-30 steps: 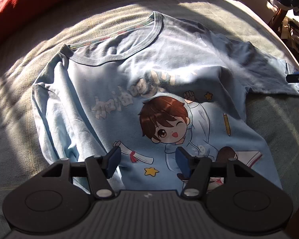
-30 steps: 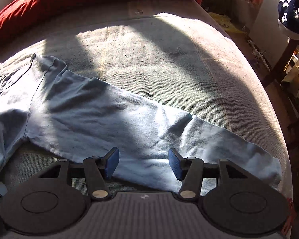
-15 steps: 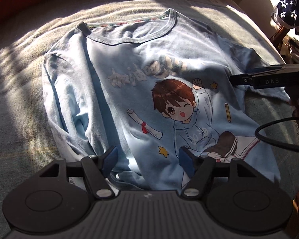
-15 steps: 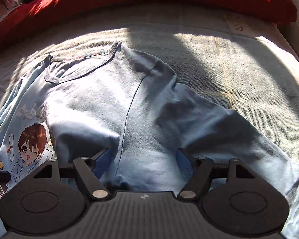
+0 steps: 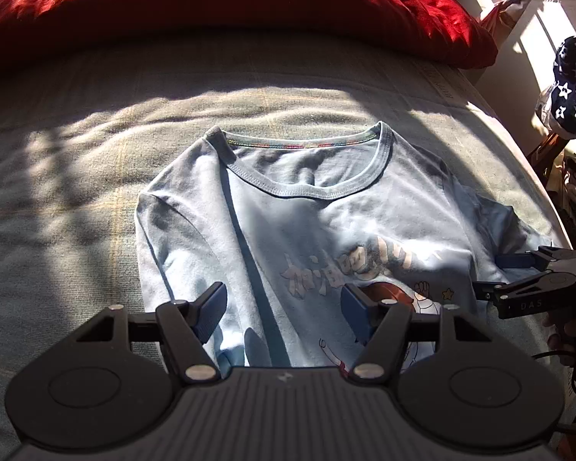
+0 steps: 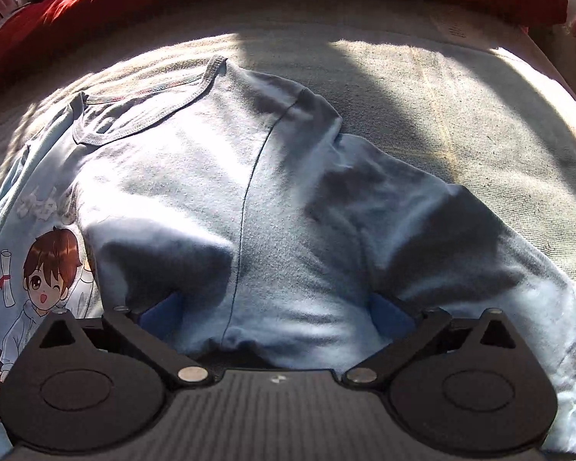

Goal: Fold clothes
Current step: 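Grasp the shirt body near the hem with the right gripper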

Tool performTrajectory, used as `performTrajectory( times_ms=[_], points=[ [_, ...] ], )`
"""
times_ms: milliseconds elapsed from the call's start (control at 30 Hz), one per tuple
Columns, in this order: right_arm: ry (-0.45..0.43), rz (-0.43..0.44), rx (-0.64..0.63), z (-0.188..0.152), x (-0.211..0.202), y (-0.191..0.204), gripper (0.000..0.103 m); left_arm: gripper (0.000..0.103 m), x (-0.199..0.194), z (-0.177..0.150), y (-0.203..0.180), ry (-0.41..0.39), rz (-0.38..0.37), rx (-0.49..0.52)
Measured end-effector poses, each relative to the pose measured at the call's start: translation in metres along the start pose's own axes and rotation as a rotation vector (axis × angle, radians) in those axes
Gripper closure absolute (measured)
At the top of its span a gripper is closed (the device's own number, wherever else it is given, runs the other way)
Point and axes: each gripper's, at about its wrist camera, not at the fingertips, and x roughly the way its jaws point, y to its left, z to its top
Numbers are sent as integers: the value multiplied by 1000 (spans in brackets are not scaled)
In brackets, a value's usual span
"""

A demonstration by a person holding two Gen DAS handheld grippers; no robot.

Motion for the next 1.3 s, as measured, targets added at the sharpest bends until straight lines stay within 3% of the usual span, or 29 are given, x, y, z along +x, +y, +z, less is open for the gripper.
performTrajectory(
  times_ms=[167,333,367,400,433,567,700,800,1000,1167,1300],
  points=[
    [-9,-6,-16,0,1,1,0,35,37,20,1,-6,13,22],
    [-25,2,-26,-2,-1,0,0,35,50,23,47,17,70,-64],
    [-25,3,-29,-2,-1,0,0,34,49,24,54,23,99,-63],
    [-26,4,-30,-2,-1,0,0,36,48,27,58,38,173,-53],
    [-28,5,-31,-2,-1,-1,0,39,45,30,63,39,187,-63],
    [-40,8,-35,-3,-1,-1,0,36,24,33,78,-2,90,-176],
    [-40,8,-37,-2,0,-1,0,36,19,16,71,32,72,-208],
    [-37,11,-43,-2,0,-1,0,33,17,-4,66,37,13,-241],
    [-35,11,-56,-1,1,-1,0,23,19,-22,57,35,30,-123],
    [-33,5,-57,0,2,1,0,27,-1,-18,51,58,63,-128],
    [-30,3,-59,-1,2,1,0,27,-23,-37,39,71,54,-132]
  ],
)
